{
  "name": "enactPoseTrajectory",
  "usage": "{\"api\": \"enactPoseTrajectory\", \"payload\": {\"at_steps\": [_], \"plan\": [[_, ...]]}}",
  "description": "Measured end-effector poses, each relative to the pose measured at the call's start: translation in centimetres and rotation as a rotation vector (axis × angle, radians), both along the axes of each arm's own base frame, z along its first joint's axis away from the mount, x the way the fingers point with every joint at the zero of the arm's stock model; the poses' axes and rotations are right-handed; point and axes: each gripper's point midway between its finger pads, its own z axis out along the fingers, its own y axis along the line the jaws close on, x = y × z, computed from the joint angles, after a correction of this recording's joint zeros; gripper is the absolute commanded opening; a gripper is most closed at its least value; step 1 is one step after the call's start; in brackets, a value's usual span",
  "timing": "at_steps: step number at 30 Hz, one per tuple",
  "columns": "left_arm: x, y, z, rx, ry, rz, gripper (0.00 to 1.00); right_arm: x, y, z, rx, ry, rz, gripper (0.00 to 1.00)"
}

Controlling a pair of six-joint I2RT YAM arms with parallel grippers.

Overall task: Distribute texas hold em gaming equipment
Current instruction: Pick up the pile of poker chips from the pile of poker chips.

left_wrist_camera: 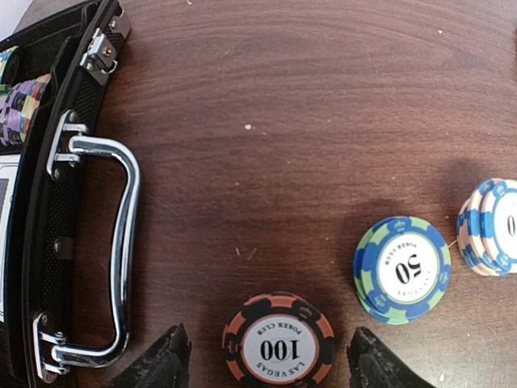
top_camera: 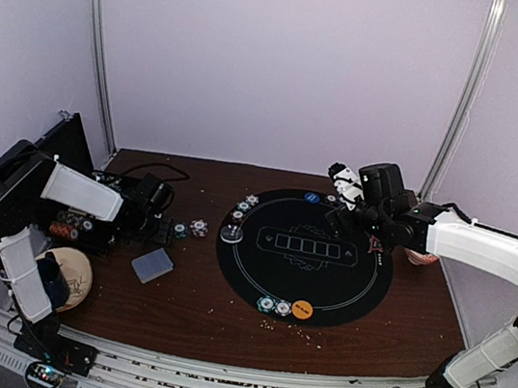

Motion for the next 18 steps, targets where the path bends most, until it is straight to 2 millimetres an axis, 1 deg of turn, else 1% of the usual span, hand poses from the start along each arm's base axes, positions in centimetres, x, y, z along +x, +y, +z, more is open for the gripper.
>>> {"api": "enactPoseTrajectory", "payload": {"at_steps": [5,8,13,15,18], "plan": [[-0.14,0.06,-0.67,0.007,0.015,0.0,0.65,0.0,0.01,0.0,0.0,0.0,0.0,1.0],[-0.13,0.03,-0.67,0.006,0.015,-0.001,0.62,0.0,0.0,0.0,0.0,0.0,0.0,1.0],[-0.12,0.0,-0.66,0.004,0.015,-0.002,0.55,0.0,0.01,0.0,0.0,0.0,0.0,1.0],[-0.09,-0.02,-0.65,0.003,0.014,-0.002,0.54,0.0,0.01,0.0,0.0,0.0,0.0,1.0],[-0.08,-0.03,-0.64,0.003,0.013,-0.002,0.49,0.0,0.01,0.0,0.0,0.0,0.001,1.0]]}}
